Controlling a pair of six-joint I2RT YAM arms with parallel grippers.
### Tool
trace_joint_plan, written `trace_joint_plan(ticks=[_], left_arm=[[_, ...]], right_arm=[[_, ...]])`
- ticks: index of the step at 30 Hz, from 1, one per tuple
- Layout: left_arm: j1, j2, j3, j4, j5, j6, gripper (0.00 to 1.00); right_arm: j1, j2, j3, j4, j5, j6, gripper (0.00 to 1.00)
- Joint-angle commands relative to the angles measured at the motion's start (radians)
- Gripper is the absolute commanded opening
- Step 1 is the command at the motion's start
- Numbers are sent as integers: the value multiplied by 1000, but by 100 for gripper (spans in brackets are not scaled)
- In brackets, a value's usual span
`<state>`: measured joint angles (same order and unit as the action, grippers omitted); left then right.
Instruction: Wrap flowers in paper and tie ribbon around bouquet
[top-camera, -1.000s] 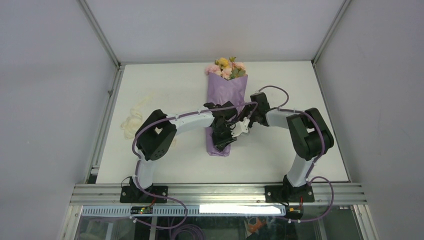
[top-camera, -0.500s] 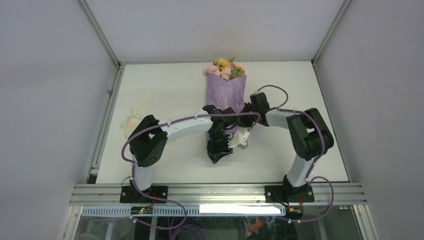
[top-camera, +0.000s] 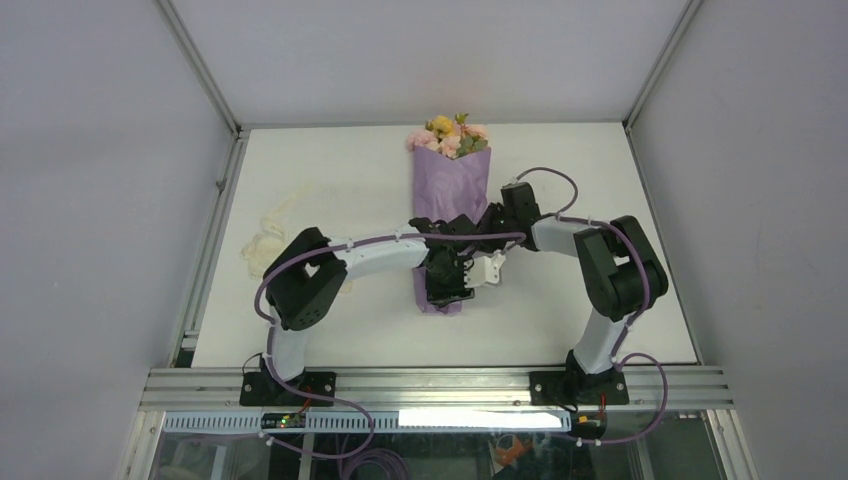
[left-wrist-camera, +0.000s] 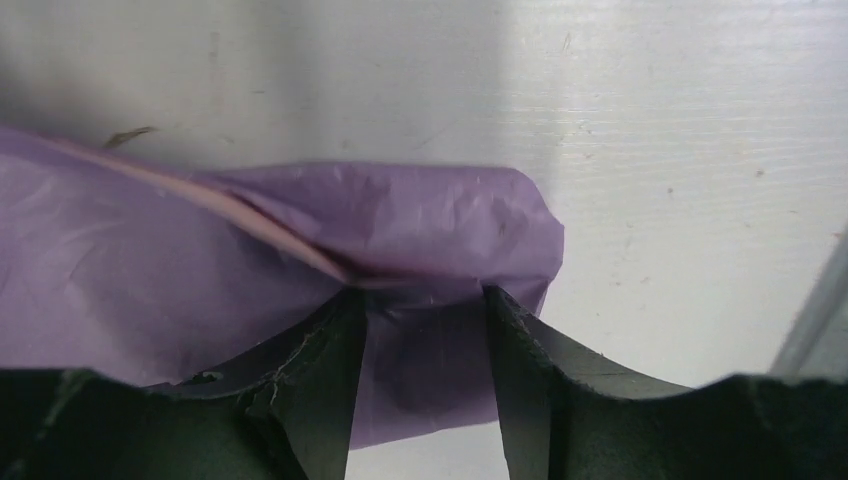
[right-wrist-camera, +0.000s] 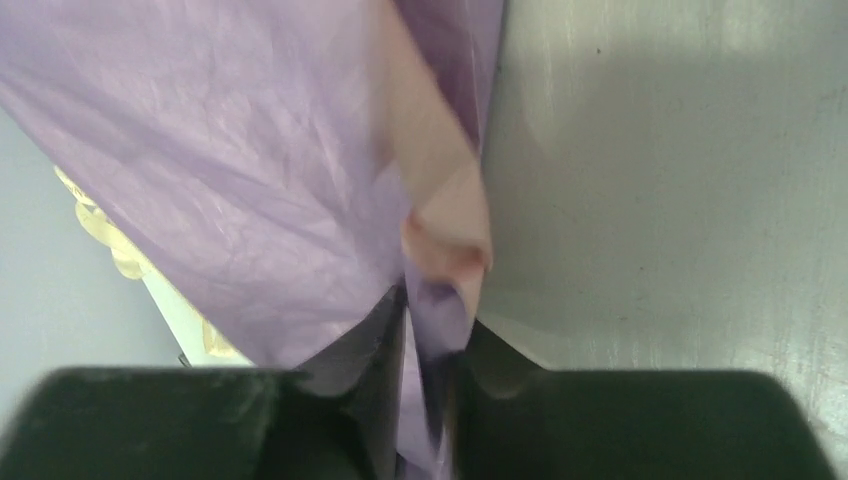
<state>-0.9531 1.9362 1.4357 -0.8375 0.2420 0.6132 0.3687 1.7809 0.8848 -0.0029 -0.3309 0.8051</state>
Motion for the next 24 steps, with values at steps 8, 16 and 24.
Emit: trace_joint_plan(ticks=[8, 16, 24], left_arm=[[-42, 25, -157, 114, -38, 124, 45], [-41, 33, -148, 113, -11, 102, 45], [-28, 36, -152, 112, -18, 112, 44]], right_arm=[[-78, 45, 163, -111, -69, -134, 67], [-70, 209, 233, -48, -145, -136, 73], [-64, 265, 194, 134, -161, -36, 45]])
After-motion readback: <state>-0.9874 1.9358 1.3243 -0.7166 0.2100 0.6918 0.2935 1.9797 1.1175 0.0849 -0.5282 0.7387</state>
